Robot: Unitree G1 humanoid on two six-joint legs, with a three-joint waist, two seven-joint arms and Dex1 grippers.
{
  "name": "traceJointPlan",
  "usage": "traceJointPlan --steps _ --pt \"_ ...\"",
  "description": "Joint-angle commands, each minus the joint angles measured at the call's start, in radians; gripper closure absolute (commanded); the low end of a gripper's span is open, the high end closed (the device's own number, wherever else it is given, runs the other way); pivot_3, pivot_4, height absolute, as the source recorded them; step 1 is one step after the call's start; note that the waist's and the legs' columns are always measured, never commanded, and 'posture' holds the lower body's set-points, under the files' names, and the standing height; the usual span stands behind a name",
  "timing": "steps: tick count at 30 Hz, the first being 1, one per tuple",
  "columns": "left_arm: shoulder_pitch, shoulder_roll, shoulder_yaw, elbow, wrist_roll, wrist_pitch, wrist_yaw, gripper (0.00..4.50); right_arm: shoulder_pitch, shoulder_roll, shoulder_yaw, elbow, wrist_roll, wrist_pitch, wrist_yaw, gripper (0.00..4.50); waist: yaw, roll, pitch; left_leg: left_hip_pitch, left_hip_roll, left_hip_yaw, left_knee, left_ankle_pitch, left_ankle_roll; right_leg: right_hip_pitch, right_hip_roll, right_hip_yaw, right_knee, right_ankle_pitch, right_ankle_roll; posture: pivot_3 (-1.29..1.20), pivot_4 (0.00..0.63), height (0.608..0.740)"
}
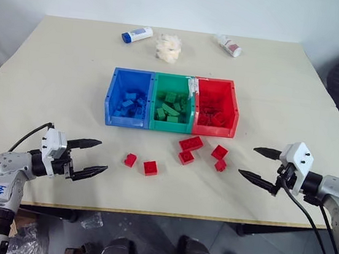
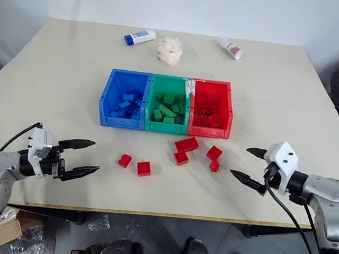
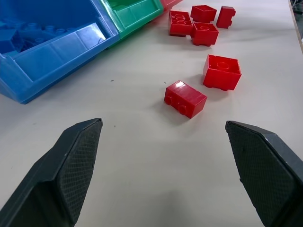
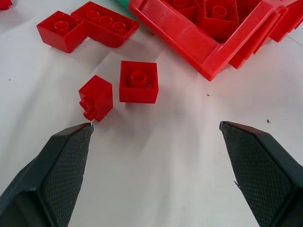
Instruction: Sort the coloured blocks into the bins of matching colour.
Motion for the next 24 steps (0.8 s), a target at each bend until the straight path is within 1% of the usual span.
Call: traceJointPlan --steps 1,3,7,10,15,18,21,24 --pt "-0.005 0.0 0.015 -0.032 -0.017 0.021 0.006 0.07 -0.027 -0.003 -0.03 0.0 0.011 -0.019 0.005 0.0 -0.001 0.0 0.0 0.0 0.0 0.0 0.0 0.0 0.0 0.0 0.0 0.0 0.0 0.0 0.0 0.0 0.15 0.74" --pt "-0.011 -0.002 0.016 -0.038 -0.001 0.042 0.049 0.07 -0.04 -0.004 -0.023 0.005 0.007 -0.009 -0.001 0.0 -0.001 0.0 0.0 0.0 0.0 0.0 0.0 0.0 0.0 0.0 0.0 0.0 0.0 0.0 0.0 0.0 0.15 0.74" --pt "-0.022 -0.006 0.019 -0.065 -0.029 0.131 0.085 0.07 -0.058 -0.013 -0.01 0.005 0.011 0.041 0.002 0.0 0.0 0.0 0.0 0.0 0.0 0.0 0.0 0.0 0.0 0.0 0.0 0.0 0.0 0.0 0.0 0.0 0.15 0.74" --pt "-0.011 -0.003 0.011 -0.087 -0.028 0.149 0.074 0.07 -0.047 -0.035 -0.018 -0.003 0.017 0.08 0.022 0.0 0.001 0.0 0.0 0.0 0.0 0.0 0.0 0.0 0.0 0.0 0.0 0.0 0.0 0.0 0.0 0.0 0.15 0.74" --pt "-0.013 -0.003 0.009 -0.062 -0.052 0.141 -0.019 0.07 0.078 -0.128 -0.105 -0.032 0.03 0.123 0.072 0.0 0.009 0.0 0.0 0.0 0.0 0.0 0.0 0.0 0.0 0.0 0.0 0.0 -0.001 0.0 0.0 0.0 0.15 0.74" --pt "-0.037 -0.004 0.005 -0.022 -0.04 0.12 -0.055 0.07 0.152 -0.174 -0.187 -0.04 0.041 0.154 0.09 0.0 0.008 0.0 0.0 0.0 0.0 0.0 0.001 0.0 0.0 0.0 0.0 0.0 0.0 0.0 0.0 0.0 0.15 0.74" --pt "-0.056 -0.008 0.001 0.0 -0.037 0.111 -0.08 0.07 0.203 -0.19 -0.237 -0.066 0.057 0.174 0.104 0.0 0.007 0.0 0.0 0.0 0.0 0.0 0.001 0.0 0.0 0.001 0.0 0.0 0.0 0.0 0.0 0.0 0.15 0.74" --pt "-0.068 -0.013 0.001 0.013 -0.035 0.105 -0.093 0.07 0.216 -0.188 -0.239 -0.099 0.06 0.188 0.106 0.0 0.0 0.0 0.0 0.001 0.0 0.0 0.001 0.0 0.0 0.001 0.0 0.0 0.001 0.0 0.0 0.0 0.15 0.74"
